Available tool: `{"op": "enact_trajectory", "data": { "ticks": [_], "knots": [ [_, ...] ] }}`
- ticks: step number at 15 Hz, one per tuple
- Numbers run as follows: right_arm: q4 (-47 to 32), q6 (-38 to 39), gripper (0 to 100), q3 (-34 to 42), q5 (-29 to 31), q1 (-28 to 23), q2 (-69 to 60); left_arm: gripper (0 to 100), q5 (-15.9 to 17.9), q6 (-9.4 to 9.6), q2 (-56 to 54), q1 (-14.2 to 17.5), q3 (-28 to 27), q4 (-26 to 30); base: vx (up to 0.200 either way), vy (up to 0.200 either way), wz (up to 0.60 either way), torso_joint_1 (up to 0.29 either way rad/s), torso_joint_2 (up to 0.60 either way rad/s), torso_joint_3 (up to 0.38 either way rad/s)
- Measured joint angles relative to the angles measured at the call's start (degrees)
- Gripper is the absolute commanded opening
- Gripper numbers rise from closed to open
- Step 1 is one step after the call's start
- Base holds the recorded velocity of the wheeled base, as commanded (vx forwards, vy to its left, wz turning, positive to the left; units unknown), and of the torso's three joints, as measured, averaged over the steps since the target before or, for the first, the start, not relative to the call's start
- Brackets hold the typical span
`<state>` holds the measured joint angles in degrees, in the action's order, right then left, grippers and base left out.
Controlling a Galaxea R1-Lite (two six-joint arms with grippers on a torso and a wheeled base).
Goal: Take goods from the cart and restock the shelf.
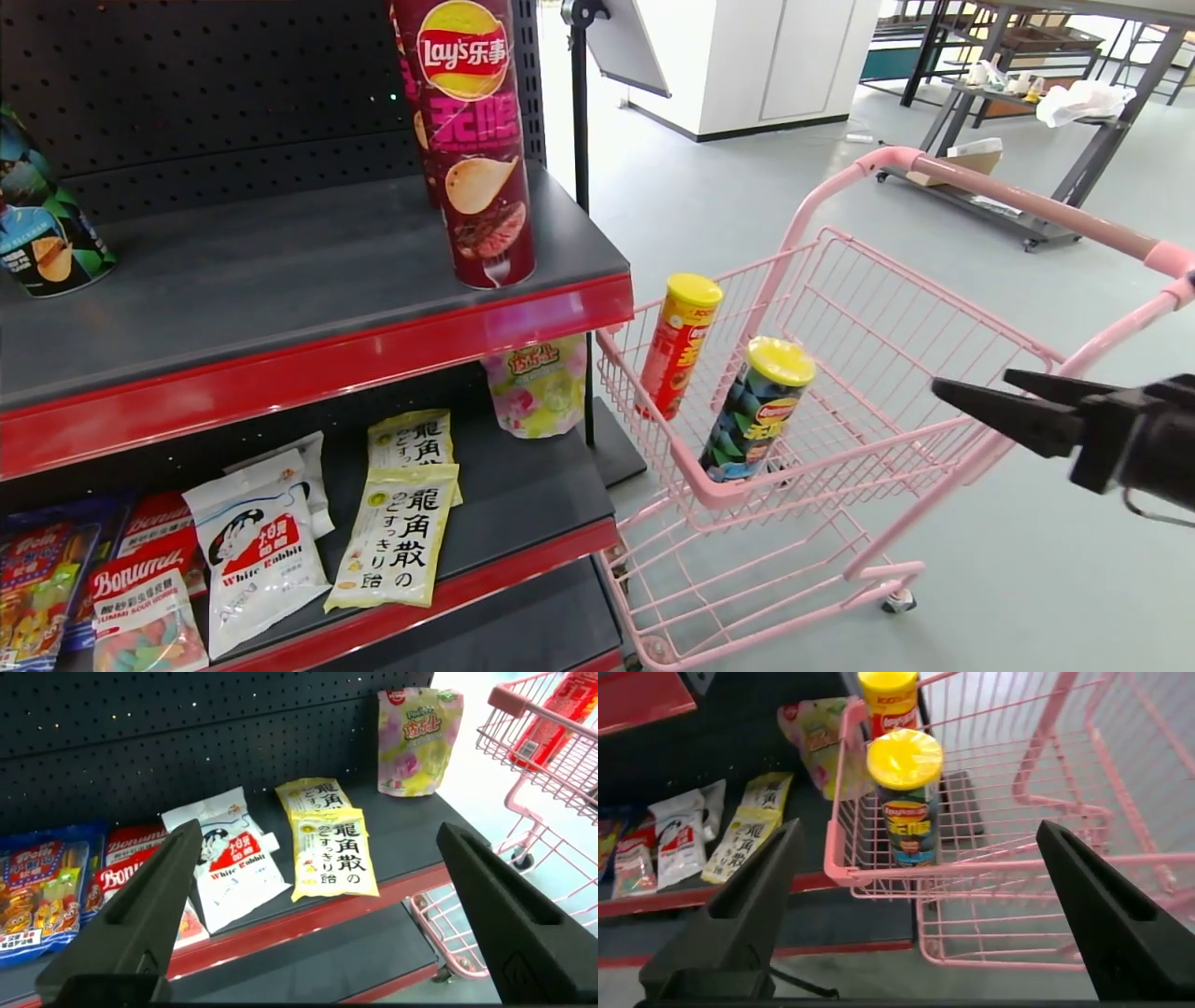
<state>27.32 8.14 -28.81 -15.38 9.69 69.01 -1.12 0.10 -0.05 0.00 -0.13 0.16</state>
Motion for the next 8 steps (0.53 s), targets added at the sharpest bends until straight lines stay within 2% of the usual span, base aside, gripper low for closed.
{"op": "enact_trajectory", "data": {
  "ticks": [3, 8],
  "knots": [
    [5.33, 0.0, 100, -2.12, -2.21, 2.62, 12.04, 100, 0.0, 0.0, 0.0, 0.0, 0.0, 0.0, 0.0, 0.0, 0.0, 0.0, 0.0, 0.0],
    [12.61, -0.84, 100, -4.33, -1.17, 4.94, 24.09, 100, 0.0, -0.02, 0.0, 0.0, 0.04, 0.02, 0.0, 0.0, 0.0, 0.0, 0.0, 0.0]
  ]
}}
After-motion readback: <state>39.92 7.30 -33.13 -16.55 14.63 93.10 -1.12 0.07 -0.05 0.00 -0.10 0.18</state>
